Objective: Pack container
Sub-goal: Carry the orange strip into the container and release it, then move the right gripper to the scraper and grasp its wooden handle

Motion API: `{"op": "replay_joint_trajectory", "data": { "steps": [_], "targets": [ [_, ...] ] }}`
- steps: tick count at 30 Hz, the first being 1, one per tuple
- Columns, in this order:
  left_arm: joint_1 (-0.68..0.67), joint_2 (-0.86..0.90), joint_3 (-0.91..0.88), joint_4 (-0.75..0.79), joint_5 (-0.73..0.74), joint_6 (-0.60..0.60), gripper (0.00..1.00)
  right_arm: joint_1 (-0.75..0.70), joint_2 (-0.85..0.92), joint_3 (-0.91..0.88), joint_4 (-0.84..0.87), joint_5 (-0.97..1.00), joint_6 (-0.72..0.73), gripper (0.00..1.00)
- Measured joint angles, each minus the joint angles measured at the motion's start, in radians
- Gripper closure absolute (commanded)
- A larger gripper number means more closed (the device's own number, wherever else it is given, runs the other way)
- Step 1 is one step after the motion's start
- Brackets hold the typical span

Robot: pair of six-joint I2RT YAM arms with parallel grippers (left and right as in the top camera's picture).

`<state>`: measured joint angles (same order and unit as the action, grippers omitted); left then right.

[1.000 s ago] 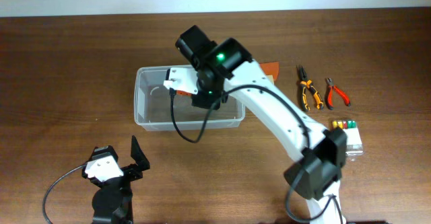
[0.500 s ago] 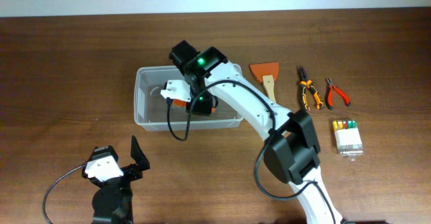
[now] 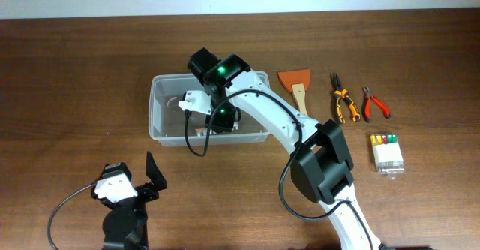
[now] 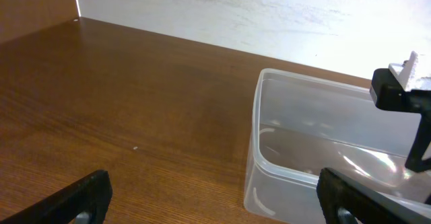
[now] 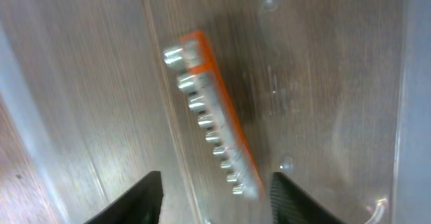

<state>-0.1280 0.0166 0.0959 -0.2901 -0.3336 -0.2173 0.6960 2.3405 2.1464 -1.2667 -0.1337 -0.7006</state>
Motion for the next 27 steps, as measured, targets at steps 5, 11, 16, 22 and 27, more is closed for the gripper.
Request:
{"op": "replay_joint_trajectory", "data": {
  "steps": [5,11,16,22,27],
  "targets": [
    [0.000,0.000,0.000,0.000,0.000,0.000,0.01,-0.001,0.000,0.000,0.000,0.000,0.027,0.45],
    [0.000,0.000,0.000,0.000,0.000,0.000,0.01,-0.031,-0.001,0.047,-0.030,-0.004,0.202,0.43],
    [0.000,0.000,0.000,0.000,0.000,0.000,0.01,-0.130,-0.042,0.164,-0.125,-0.007,0.382,0.42],
    [0.000,0.000,0.000,0.000,0.000,0.000,0.01,-0.268,-0.166,0.302,-0.236,-0.006,0.496,0.42],
    [0.000,0.000,0.000,0.000,0.000,0.000,0.01,-0.339,-0.226,0.325,-0.304,0.042,0.580,0.44]
  ]
}}
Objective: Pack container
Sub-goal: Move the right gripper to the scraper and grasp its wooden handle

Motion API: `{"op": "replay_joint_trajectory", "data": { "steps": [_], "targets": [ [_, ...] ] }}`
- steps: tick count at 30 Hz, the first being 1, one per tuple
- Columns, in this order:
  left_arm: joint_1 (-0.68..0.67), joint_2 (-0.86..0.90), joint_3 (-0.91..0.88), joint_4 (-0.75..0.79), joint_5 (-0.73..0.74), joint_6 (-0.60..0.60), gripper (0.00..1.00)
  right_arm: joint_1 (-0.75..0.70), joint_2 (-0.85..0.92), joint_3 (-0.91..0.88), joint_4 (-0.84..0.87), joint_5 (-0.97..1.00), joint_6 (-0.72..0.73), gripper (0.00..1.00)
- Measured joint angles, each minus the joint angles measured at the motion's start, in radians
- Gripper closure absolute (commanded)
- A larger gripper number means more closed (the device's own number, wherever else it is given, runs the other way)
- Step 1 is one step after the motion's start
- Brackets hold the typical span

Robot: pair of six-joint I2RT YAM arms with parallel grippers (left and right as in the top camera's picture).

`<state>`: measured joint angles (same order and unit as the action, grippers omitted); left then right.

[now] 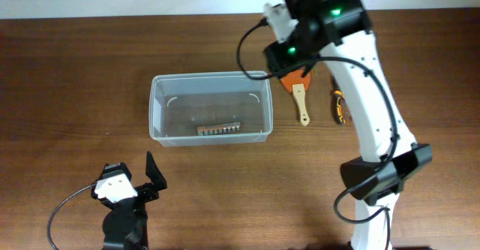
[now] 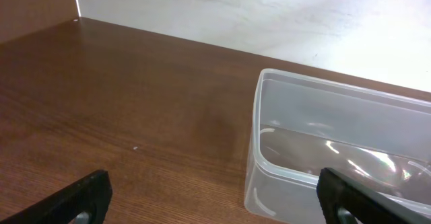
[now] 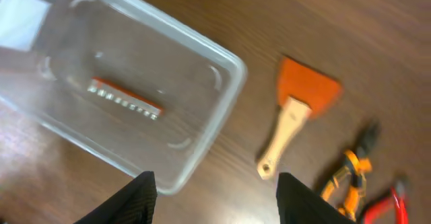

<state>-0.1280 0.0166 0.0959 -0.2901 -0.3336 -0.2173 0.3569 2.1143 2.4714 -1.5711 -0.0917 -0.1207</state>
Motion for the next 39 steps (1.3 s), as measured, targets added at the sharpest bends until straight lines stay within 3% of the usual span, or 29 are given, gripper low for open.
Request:
{"op": "replay_joint_trajectory", "data": {
  "steps": [10,23,39],
  "targets": [
    [0.000,0.000,0.000,0.000,0.000,0.000,0.01,-0.113,0.005,-0.214,0.098,0.067,0.117,0.47],
    [0.000,0.000,0.000,0.000,0.000,0.000,0.01,-0.140,0.017,-0.644,0.438,0.073,0.148,0.44],
    [0.000,0.000,0.000,0.000,0.000,0.000,0.01,-0.154,0.017,-0.801,0.591,0.074,0.151,0.47]
  ]
}}
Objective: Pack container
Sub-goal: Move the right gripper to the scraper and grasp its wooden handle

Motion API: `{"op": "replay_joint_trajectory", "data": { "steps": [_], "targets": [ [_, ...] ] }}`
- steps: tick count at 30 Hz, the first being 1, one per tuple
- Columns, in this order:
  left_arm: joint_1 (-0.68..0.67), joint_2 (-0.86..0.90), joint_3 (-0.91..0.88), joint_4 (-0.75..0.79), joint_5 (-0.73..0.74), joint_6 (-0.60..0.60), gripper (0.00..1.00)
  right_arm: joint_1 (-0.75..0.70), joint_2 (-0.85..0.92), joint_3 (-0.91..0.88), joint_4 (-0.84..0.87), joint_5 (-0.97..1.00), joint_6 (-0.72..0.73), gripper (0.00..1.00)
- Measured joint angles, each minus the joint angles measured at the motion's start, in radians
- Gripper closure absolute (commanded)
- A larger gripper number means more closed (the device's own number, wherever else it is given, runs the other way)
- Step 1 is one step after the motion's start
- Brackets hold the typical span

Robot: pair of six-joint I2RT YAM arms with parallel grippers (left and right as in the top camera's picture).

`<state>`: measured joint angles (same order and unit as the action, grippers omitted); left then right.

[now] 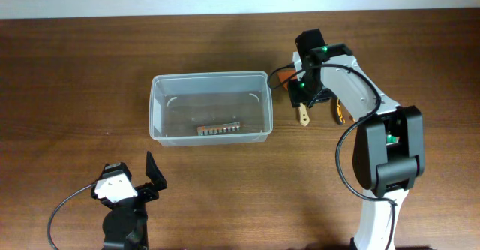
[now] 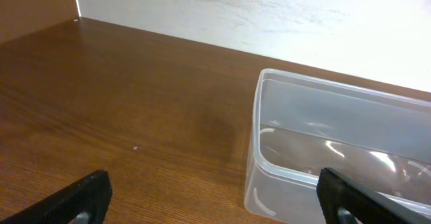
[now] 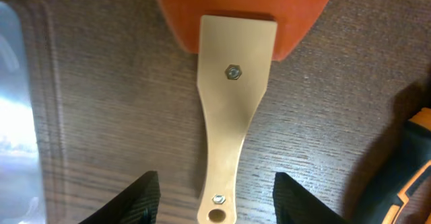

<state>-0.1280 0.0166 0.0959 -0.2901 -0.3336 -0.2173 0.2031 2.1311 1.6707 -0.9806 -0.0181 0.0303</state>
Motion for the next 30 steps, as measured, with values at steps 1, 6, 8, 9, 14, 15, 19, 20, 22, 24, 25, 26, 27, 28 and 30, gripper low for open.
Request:
{"op": "replay_joint_trajectory", "data": {
  "steps": [1,6,8,9,14,15,19,20,22,24,25,26,27,28,30],
  "targets": [
    [0.000,0.000,0.000,0.000,0.000,0.000,0.01,-0.002,0.000,-0.006,0.007,0.000,0.000,0.47],
    [0.000,0.000,0.000,0.000,0.000,0.000,0.01,-0.007,0.000,-0.063,0.060,0.000,0.000,0.47],
    [0.000,0.000,0.000,0.000,0.000,0.000,0.01,-0.007,0.000,-0.081,0.077,0.000,0.000,0.47],
    [0.000,0.000,0.000,0.000,0.000,0.000,0.01,-0.007,0.000,-0.090,0.082,0.000,0.000,0.48],
    [0.000,0.000,0.000,0.000,0.000,0.000,0.01,-0.007,0.000,-0.110,0.107,0.000,0.000,0.51],
    [0.000,0.000,0.000,0.000,0.000,0.000,0.01,-0.007,0.000,-0.113,0.114,0.000,0.000,0.51],
    [0.000,0.000,0.000,0.000,0.000,0.000,0.01,-0.007,0.000,-0.119,0.119,0.000,0.000,0.50],
    [0.000,0.000,0.000,0.000,0.000,0.000,0.01,-0.007,0.000,-0.119,0.119,0.000,0.000,0.50],
    [0.000,0.000,0.000,0.000,0.000,0.000,0.01,-0.007,0.003,-0.119,0.120,0.000,0.000,0.50],
    [0.000,0.000,0.000,0.000,0.000,0.000,0.01,-0.007,0.012,-0.119,0.121,0.000,0.000,0.50],
    [0.000,0.000,0.000,0.000,0.000,0.000,0.01,-0.007,0.019,-0.119,0.122,0.000,0.000,0.50],
    [0.000,0.000,0.000,0.000,0.000,0.000,0.01,-0.007,0.025,-0.119,0.122,0.002,0.000,0.50],
    [0.000,0.000,0.000,0.000,0.000,0.000,0.01,-0.007,0.025,-0.119,0.124,0.002,0.000,0.50],
    [0.000,0.000,0.000,0.000,0.000,0.000,0.01,-0.007,0.025,-0.119,0.125,0.002,0.000,0.50],
    [0.000,0.000,0.000,0.000,0.000,0.000,0.01,-0.007,0.025,-0.119,0.126,0.002,-0.002,0.62]
  ]
}}
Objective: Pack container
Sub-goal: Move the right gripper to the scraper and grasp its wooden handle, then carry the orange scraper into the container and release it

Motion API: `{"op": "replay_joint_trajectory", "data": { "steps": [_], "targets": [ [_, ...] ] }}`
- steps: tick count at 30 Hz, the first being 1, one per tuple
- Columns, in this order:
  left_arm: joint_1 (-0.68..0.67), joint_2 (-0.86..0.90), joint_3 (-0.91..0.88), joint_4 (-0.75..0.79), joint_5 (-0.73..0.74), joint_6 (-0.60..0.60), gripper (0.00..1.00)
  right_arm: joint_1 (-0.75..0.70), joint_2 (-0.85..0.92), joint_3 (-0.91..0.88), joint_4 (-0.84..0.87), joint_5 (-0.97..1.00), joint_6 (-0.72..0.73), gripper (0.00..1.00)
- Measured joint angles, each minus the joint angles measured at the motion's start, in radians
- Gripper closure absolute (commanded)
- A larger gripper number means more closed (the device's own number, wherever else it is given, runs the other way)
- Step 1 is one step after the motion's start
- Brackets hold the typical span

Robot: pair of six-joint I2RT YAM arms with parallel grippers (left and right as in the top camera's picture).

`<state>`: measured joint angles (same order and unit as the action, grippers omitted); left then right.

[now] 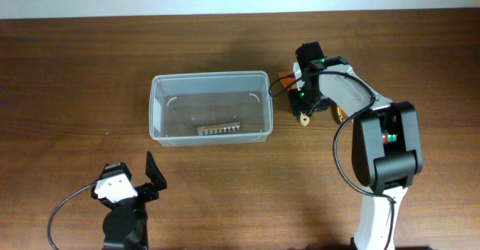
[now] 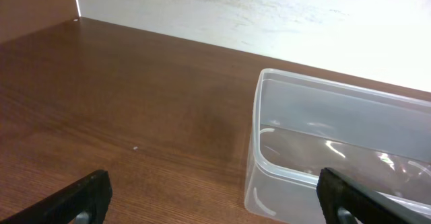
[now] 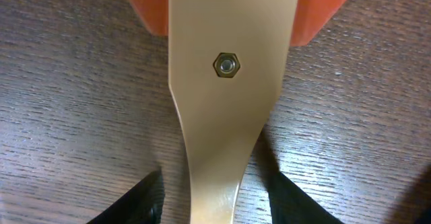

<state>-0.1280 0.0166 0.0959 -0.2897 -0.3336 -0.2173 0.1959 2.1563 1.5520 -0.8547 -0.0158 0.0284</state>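
The clear plastic container point(image 1: 210, 76) stands mid-table and holds an orange rail of metal bits point(image 1: 218, 129). Right of it lies a scraper with an orange blade point(image 3: 145, 9) and a pale wooden handle point(image 3: 225, 116). My right gripper point(image 3: 214, 200) is low over that handle, open, with one dark finger on each side and a small gap to the wood. In the overhead view the right gripper point(image 1: 304, 100) covers most of the scraper. My left gripper point(image 2: 215, 207) is open and holds nothing, near the table's front left, short of the container point(image 2: 323, 143).
Orange-handled pliers point(image 1: 340, 115) lie just right of the scraper, partly under the right arm. The right arm's base links point(image 1: 386, 152) cover the table's right side. A pale wall point(image 2: 236, 9) stands behind the table's far edge.
My right gripper has come down closer to the scraper, so the handle now fills the gap between its open fingers. The left gripper, container and bit rail have not moved.
My right gripper was first inside the container, open over the bit rail lying on its floor. Then it was high above the table's right side, the rail left in the container. Then it hung open over the scraper handle, and now it straddles it lower down.
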Motion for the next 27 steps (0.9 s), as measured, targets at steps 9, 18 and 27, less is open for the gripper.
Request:
{"op": "replay_joint_trajectory", "data": {
  "steps": [9,18,27],
  "targets": [
    [0.000,0.000,0.000,0.000,0.000,0.000,0.01,-0.001,0.000,0.005,-0.008,-0.008,0.010,0.96],
    [0.000,0.000,0.000,0.000,0.000,0.000,0.01,-0.001,0.005,0.100,-0.147,-0.011,0.010,0.96],
    [0.000,0.000,0.000,0.000,0.000,0.000,0.01,0.000,-0.053,0.319,-0.314,-0.011,-0.021,0.96]
  ]
}}
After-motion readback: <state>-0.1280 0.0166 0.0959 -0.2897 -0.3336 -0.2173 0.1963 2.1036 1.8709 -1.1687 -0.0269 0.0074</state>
